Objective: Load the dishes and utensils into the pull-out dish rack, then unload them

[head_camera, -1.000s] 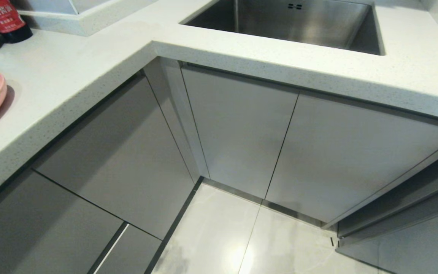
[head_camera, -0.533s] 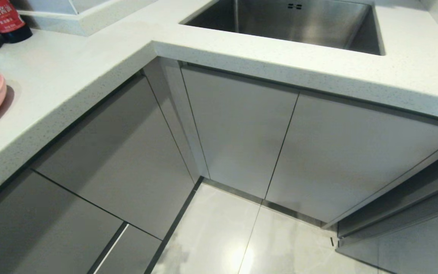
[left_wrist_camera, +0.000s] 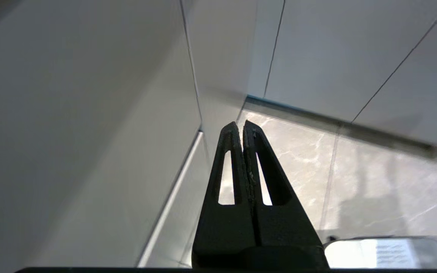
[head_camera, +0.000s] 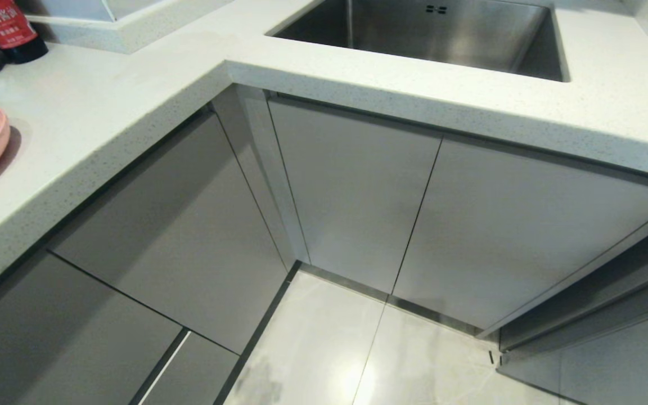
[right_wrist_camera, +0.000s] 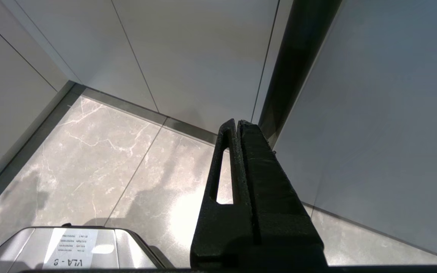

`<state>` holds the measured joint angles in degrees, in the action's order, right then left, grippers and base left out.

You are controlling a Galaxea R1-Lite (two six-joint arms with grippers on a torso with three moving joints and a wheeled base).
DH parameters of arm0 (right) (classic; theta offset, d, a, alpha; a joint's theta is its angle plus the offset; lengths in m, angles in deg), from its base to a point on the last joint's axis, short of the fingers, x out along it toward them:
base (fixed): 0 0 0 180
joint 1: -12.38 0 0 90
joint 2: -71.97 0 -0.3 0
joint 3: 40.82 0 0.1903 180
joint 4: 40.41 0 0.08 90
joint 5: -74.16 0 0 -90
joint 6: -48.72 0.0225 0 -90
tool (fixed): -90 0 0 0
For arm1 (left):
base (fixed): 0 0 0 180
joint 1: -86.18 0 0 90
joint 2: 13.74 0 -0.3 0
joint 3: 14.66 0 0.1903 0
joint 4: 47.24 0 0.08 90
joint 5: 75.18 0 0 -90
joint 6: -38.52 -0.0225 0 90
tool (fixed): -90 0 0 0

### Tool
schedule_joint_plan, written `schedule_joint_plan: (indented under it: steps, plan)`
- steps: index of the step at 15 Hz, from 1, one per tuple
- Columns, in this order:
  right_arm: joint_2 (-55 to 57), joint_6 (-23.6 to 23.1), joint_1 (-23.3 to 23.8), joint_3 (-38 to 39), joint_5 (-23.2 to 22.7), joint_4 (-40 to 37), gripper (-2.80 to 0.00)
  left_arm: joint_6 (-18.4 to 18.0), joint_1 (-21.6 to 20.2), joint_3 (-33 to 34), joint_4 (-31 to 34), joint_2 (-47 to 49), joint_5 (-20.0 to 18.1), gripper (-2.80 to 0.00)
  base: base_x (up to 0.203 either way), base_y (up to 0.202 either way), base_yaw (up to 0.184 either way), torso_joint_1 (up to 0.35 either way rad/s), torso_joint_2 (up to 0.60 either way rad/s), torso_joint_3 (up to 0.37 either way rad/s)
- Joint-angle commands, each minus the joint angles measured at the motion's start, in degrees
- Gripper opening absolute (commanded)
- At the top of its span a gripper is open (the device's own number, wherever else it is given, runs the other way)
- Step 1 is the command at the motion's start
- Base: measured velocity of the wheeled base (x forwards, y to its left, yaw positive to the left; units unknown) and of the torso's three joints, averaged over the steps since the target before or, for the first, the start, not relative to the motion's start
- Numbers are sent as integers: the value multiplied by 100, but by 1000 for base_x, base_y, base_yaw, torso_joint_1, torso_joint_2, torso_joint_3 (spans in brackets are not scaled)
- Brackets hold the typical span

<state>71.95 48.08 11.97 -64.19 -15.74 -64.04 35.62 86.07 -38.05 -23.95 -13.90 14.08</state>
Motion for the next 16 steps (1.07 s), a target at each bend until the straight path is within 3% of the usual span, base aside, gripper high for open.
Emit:
schedule_joint_plan:
  steps: [1,5,16]
  plan:
    - [-6,-5,-2,0,-1,-2,-280,43,-1,2,-10,7,4,-280,0,0,0,0,0,0]
    - [-5,-7,-2,0,-1,-4,-280,245,-7,2,-1,7,57,-280,0,0,0,0,0,0]
    - [-6,0,-2,0,-1,0,-280,254,-7,2,-1,7,57,-280,0,0,0,0,0,0]
